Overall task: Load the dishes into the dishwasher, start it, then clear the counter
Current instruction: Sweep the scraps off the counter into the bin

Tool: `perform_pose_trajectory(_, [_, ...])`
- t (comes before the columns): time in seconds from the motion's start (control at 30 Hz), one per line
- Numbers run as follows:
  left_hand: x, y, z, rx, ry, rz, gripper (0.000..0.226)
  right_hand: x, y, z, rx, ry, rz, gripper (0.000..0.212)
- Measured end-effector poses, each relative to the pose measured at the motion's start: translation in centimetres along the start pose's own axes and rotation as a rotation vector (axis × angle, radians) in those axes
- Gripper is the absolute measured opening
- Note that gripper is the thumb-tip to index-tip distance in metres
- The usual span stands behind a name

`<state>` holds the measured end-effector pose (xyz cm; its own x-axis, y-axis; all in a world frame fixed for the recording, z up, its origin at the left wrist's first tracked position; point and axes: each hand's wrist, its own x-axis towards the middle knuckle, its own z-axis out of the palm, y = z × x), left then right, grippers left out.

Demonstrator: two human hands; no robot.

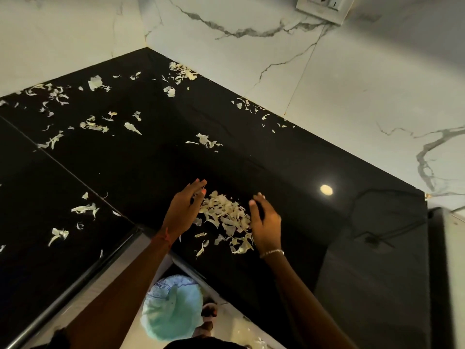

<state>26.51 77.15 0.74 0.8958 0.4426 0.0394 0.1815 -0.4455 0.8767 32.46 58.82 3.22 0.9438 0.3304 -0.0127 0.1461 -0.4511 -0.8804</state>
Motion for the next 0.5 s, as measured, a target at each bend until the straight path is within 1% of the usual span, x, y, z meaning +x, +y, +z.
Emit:
perform_pose_trajectory(0.07, [-0.2,0.2,0.2,0.021,-0.028,0.012,0.051,-1.8,0.7,1.3,-0.098,-0.006,0.038,0.053])
perform_pose_trajectory(0.1, [-0.4,0.3,0.2,0.019,-0.041,0.01,0.054,-2.2,0.6,2.1,-0.17,-0.029,0.037,0.055])
perform_pose_trajectory(0.13, [-0.5,0.5,0.3,-0.004,-0.047,0.008,0.052,-2.3,0.3,2.9,-0.212,-0.054,0.038,0.052])
perform_pose_trajectory(0.17, [-0.7,0.7,0.2,-0.047,-0.042,0.005,0.046,-2.2,-0.4,3.5,-0.2,-0.083,0.034,0.05])
perform_pose_trajectory(0.23, [-0.7,1.0,0.0,-0.144,0.01,-0.005,0.034,-1.8,-1.8,4.0,-0.063,-0.129,0.015,0.047])
perform_pose_trajectory(0.3, [-0.7,0.9,-0.4,-0.176,0.053,-0.024,0.032,-1.4,-2.4,3.7,-0.006,-0.043,0.0,0.044])
perform_pose_trajectory(0.37, [-0.6,0.6,-0.7,-0.125,0.029,-0.027,0.034,-1.6,-2.1,3.1,-0.038,0.1,0.014,0.043])
perform_pose_trajectory(0.4, [-0.7,0.3,-0.6,-0.081,0.006,-0.019,0.035,-2.0,-1.8,3.0,-0.066,0.131,0.034,0.044])
perform_pose_trajectory(0.43, [-0.8,0.2,-0.4,-0.034,-0.011,-0.008,0.039,-2.5,-1.6,3.0,-0.093,0.13,0.055,0.045])
perform_pose_trajectory(0.5, [-1.2,0.2,0.4,0.02,-0.025,0.01,0.052,-3.3,-1.0,3.9,-0.208,0.067,0.041,0.049])
